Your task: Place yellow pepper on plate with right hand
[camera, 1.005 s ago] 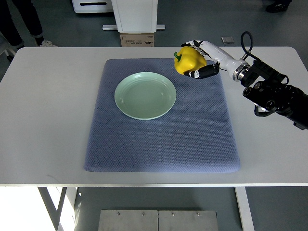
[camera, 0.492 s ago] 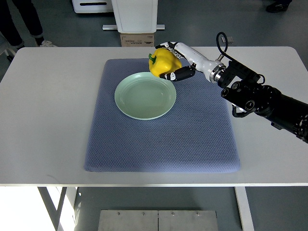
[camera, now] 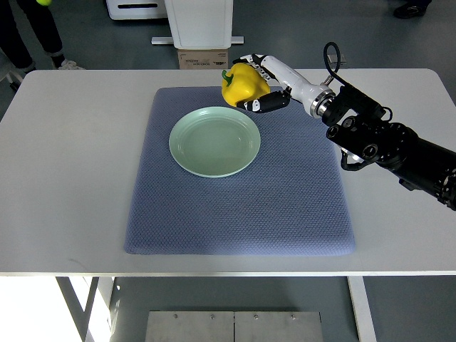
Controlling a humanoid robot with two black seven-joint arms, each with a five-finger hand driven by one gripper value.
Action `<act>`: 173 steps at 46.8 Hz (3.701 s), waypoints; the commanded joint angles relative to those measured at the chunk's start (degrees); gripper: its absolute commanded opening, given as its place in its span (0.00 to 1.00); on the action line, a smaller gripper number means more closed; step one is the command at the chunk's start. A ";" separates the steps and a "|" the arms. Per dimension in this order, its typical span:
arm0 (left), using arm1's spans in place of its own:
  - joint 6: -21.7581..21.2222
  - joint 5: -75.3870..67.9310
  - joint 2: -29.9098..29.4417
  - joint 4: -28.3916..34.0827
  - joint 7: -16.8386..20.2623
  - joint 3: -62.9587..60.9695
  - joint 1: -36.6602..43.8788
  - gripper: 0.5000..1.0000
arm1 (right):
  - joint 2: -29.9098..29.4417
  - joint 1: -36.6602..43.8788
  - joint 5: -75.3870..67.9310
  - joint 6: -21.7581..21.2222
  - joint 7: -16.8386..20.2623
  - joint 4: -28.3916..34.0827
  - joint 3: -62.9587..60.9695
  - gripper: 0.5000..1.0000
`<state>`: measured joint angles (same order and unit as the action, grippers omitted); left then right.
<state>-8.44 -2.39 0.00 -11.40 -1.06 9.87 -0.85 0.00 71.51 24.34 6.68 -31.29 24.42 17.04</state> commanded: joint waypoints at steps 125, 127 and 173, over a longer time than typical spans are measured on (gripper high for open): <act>0.00 0.02 0.00 -0.03 0.00 0.06 0.06 1.00 | 6.42 -9.54 -3.86 1.50 -3.71 -0.78 -14.75 1.00; 0.00 0.02 0.00 0.06 0.00 -0.02 0.06 1.00 | 6.95 -10.16 -3.86 1.50 -3.71 -0.78 -15.54 1.00; 0.00 0.02 0.00 -0.03 0.00 -0.03 -0.03 1.00 | 7.56 -18.86 -18.72 1.23 -3.69 -0.87 -32.24 1.00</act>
<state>-8.44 -2.42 0.00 -11.42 -1.06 9.86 -0.85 7.55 52.82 6.00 8.01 -35.00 23.49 -13.94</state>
